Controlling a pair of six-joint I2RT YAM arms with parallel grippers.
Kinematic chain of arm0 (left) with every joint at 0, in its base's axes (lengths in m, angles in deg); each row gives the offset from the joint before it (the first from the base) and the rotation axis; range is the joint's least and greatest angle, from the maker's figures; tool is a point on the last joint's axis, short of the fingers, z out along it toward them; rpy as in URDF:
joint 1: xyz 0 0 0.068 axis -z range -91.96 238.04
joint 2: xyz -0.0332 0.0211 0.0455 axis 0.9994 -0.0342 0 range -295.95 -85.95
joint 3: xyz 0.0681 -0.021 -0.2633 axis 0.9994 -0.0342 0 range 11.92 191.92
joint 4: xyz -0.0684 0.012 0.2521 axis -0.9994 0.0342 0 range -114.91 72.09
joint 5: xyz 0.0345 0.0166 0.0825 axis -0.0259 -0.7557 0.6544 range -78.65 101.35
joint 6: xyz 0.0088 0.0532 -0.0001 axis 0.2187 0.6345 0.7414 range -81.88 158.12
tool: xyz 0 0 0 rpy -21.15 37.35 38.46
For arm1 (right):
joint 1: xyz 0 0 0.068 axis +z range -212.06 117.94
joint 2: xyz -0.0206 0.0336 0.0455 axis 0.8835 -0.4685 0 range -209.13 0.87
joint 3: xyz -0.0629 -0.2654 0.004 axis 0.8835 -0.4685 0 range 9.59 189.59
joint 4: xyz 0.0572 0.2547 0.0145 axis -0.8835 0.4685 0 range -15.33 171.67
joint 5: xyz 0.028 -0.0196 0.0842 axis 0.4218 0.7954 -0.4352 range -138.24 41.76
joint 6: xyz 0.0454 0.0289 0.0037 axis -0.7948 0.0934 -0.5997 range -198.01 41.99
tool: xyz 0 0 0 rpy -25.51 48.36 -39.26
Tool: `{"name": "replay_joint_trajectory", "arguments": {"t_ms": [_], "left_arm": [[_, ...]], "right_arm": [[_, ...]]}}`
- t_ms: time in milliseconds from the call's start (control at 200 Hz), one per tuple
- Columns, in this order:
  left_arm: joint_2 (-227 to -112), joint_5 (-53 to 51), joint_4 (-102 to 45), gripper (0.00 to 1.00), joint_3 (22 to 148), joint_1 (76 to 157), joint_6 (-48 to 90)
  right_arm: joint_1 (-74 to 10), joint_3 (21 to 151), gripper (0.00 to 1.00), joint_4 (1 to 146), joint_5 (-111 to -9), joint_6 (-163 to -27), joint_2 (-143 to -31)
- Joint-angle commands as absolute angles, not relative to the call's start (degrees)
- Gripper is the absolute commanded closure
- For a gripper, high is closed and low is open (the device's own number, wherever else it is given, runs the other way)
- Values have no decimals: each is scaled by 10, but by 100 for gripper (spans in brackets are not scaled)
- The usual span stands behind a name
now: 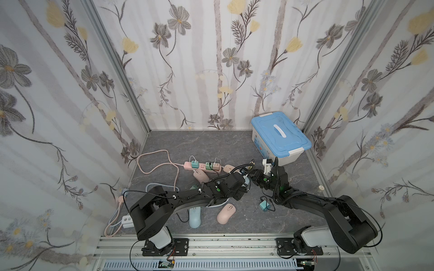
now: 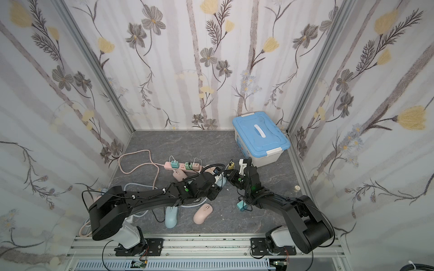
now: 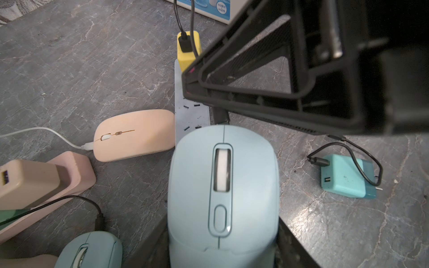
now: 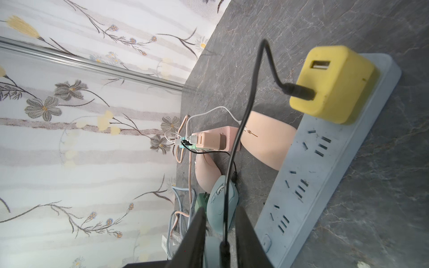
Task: Unplug the wireless mouse
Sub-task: Remove the power cord from the mouse, then place the power cord at the center of the board.
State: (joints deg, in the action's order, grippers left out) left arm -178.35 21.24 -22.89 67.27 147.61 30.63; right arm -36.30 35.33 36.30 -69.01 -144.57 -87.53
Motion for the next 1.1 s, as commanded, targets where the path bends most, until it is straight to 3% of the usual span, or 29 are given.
{"name": "replay_joint_trajectory", "arguments": {"t_ms": [0,30,295,450,570,689,859,1099], "left_arm": [[-1791,229,-223,100,685,1476,283],[-1794,231,-217,100,687,1476,271],[-1817,299,-114,100,722,1487,153],[-1792,243,-103,100,715,1489,148],[-1786,212,-73,100,732,1499,151],[-1790,195,-57,100,737,1509,143],[-1829,163,-47,100,749,1532,130],[-1889,139,-25,100,791,1555,137]], "right_arm": [[-363,347,94,327,-669,-1466,-874],[-363,343,100,322,-661,-1472,-872],[-361,345,100,307,-619,-1497,-875],[-361,361,100,317,-635,-1489,-889],[-361,354,57,319,-635,-1486,-881],[-362,346,40,360,-613,-1467,-841],[-362,335,30,458,-551,-1435,-758],[-383,296,29,531,-504,-1418,-663]]}}
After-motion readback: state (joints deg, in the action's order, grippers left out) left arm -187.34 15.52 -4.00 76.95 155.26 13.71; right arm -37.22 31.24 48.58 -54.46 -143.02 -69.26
